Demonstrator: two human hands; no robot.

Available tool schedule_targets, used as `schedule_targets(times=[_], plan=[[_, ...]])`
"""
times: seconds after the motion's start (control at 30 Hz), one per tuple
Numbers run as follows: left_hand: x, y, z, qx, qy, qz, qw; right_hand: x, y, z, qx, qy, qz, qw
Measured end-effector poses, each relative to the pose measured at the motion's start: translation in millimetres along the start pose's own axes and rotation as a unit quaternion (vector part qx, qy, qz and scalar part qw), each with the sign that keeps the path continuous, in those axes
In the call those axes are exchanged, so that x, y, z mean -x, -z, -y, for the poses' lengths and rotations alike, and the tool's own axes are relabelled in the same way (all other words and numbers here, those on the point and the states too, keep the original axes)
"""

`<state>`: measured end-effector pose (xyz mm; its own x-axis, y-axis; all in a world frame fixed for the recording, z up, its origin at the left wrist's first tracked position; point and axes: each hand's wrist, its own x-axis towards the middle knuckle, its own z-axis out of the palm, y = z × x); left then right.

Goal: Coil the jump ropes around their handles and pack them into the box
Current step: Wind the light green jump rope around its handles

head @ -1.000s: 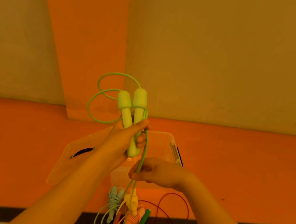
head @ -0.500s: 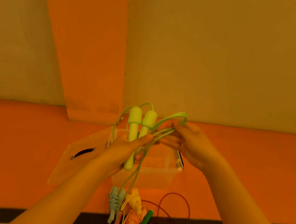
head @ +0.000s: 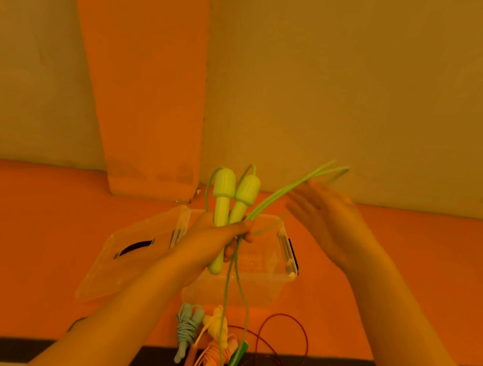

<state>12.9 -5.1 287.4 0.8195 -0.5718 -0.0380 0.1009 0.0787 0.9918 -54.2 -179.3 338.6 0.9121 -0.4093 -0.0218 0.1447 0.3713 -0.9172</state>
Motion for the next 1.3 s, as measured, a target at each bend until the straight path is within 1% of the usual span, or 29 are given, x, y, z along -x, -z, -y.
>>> schedule_targets(times=[0.07, 0.1, 0.13, 0.2, 0.27, 0.3, 0.33, 0.4, 0.43, 0.47, 0.5, 0.57, 0.6, 0.67, 0.73, 0.8, 0.83, 0.9, 1.0, 1.07, 1.13, 1.2, 1.3], plan=[[0, -3, -4, 0.021, -0.018, -0.003, 1.000, 4, 1, -13, 0.129, -0.101, 0.018, 0.986], [1, -3, -4, -0.003, -0.021, -0.004, 1.000, 6, -2, -18, 0.158, -0.138, 0.038, 0.977], [3, -4, -4, -0.043, -0.021, -0.005, 0.999, 8, -4, -22, 0.167, -0.159, 0.055, 0.972], [5, -6, -2, -0.115, -0.024, 0.002, 0.993, 9, -6, -23, 0.184, -0.150, 0.063, 0.969], [7, -9, -1, -0.139, -0.032, -0.001, 0.990, 10, -6, -21, 0.232, -0.121, 0.029, 0.965], [7, -9, -1, -0.140, -0.038, -0.004, 0.989, 10, -4, -21, 0.282, -0.106, -0.002, 0.954], [8, -9, -3, -0.134, -0.042, 0.000, 0.990, 11, -2, -21, 0.351, -0.088, -0.034, 0.932], [10, -8, -6, -0.098, -0.038, 0.021, 0.994, 10, 4, -24, 0.484, -0.047, -0.080, 0.870], [10, -8, -7, -0.077, -0.034, 0.028, 0.996, 10, 5, -25, 0.507, -0.031, -0.086, 0.857], [11, -9, -9, -0.056, -0.027, 0.033, 0.998, 10, 4, -25, 0.501, -0.011, -0.082, 0.862], [12, -9, -11, -0.030, -0.019, 0.040, 0.999, 10, 2, -25, 0.477, 0.022, -0.071, 0.876], [14, -10, -16, 0.029, 0.009, 0.072, 0.997, 12, -1, -20, 0.419, 0.109, -0.040, 0.901], [16, -10, -18, 0.052, 0.029, 0.097, 0.994, 13, -4, -18, 0.390, 0.141, -0.017, 0.910], [21, -8, -22, 0.075, 0.072, 0.158, 0.982, 16, -11, -16, 0.328, 0.170, 0.045, 0.928], [26, -9, -24, 0.083, 0.104, 0.224, 0.966, 16, -18, -20, 0.262, 0.165, 0.113, 0.944], [29, -9, -24, 0.101, 0.120, 0.268, 0.950, 14, -21, -27, 0.161, 0.113, 0.161, 0.967], [29, -9, -23, 0.112, 0.122, 0.285, 0.944, 14, -22, -31, 0.119, 0.087, 0.166, 0.975], [28, -5, -22, 0.130, 0.119, 0.308, 0.935, 14, -24, -34, 0.099, 0.061, 0.138, 0.984], [27, -3, -21, 0.114, 0.101, 0.283, 0.947, 12, -23, -39, 0.154, 0.019, 0.084, 0.984], [27, -4, -20, 0.079, 0.083, 0.243, 0.963, 13, -22, -43, 0.199, -0.014, 0.058, 0.978], [26, -6, -18, 0.062, 0.064, 0.199, 0.976, 14, -22, -47, 0.259, -0.015, 0.048, 0.964], [25, -7, -18, 0.062, 0.054, 0.152, 0.985, 16, -26, -49, 0.303, -0.014, 0.071, 0.950], [22, -9, -18, 0.051, 0.039, 0.098, 0.993, 22, -38, -49, 0.307, 0.000, 0.107, 0.946]])
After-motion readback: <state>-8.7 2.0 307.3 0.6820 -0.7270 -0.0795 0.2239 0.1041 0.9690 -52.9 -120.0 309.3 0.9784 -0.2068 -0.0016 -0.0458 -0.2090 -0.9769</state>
